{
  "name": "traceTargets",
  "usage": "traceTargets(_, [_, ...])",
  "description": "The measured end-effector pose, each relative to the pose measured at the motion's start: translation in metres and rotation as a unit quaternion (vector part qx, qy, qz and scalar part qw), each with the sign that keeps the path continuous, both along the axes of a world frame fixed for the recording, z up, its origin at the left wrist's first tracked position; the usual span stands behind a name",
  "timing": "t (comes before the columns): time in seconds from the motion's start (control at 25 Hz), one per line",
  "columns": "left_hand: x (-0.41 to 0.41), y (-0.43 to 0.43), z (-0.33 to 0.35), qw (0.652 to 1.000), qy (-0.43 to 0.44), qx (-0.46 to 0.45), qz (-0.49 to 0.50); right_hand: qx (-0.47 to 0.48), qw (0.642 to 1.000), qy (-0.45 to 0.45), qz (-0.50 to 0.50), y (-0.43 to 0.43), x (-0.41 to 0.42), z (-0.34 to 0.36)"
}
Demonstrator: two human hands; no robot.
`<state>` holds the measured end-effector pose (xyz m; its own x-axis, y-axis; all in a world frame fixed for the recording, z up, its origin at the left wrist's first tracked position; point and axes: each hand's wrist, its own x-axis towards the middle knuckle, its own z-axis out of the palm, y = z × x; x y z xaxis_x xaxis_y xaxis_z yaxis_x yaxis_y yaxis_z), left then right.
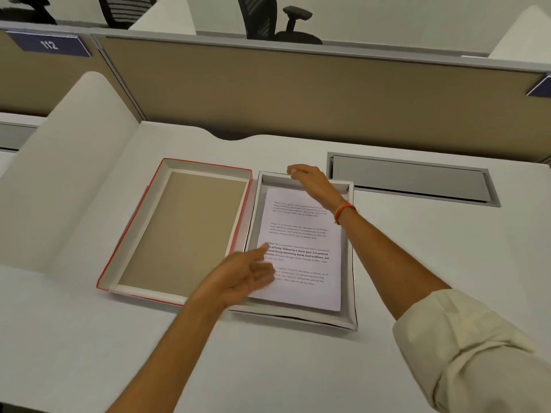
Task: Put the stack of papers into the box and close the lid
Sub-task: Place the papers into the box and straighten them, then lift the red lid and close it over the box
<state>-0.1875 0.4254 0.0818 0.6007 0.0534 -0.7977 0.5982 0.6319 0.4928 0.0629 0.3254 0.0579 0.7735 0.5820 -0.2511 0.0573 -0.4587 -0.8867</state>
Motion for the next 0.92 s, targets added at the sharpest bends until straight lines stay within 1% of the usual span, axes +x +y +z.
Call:
traceTargets(0.08, [0.004,0.036,0.009,0.989,-0.069,0.126,0.018,0.037,0.998,0.036,-0.021,0.014,-0.024,-0.002])
traceTargets(0.12, [0.003,0.055,0.011,0.976,-0.097,0.192,0.02,0.054,0.996,0.058,-0.03,0.021,-0.038,-0.004])
traceTargets(0.2, [-0.001,0.092,0.013,0.94,-0.12,0.32,0.02,0.087,0.991,0.092,-0.045,0.036,-0.064,-0.006])
traceTargets(0.28, [-0.005,0.124,0.009,0.896,-0.115,0.428,0.02,0.103,0.988,0.103,-0.053,0.048,-0.089,-0.009])
traceTargets(0.4, [-0.014,0.169,-0.006,0.843,-0.098,0.527,0.045,0.097,0.987,0.112,-0.069,0.064,-0.125,-0.016])
traceTargets(0.48, [-0.023,0.196,-0.018,0.806,-0.065,0.588,0.04,0.074,0.99,0.1,-0.067,0.074,-0.146,-0.022])
traceTargets(0.56, [-0.034,0.217,-0.031,0.775,-0.026,0.632,0.015,0.048,0.991,0.099,-0.071,0.082,-0.164,-0.027])
traceTargets(0.68, [-0.048,0.238,-0.05,0.754,0.031,0.656,-0.008,0.009,0.995,0.067,-0.078,0.093,-0.184,-0.036])
traceTargets(0.76, [-0.055,0.248,-0.058,0.748,0.057,0.662,-0.008,-0.014,0.995,0.053,-0.086,0.099,-0.194,-0.041])
traceTargets(0.92, [-0.066,0.259,-0.069,0.755,0.099,0.649,-0.01,-0.052,0.992,0.02,-0.117,0.108,-0.212,-0.051])
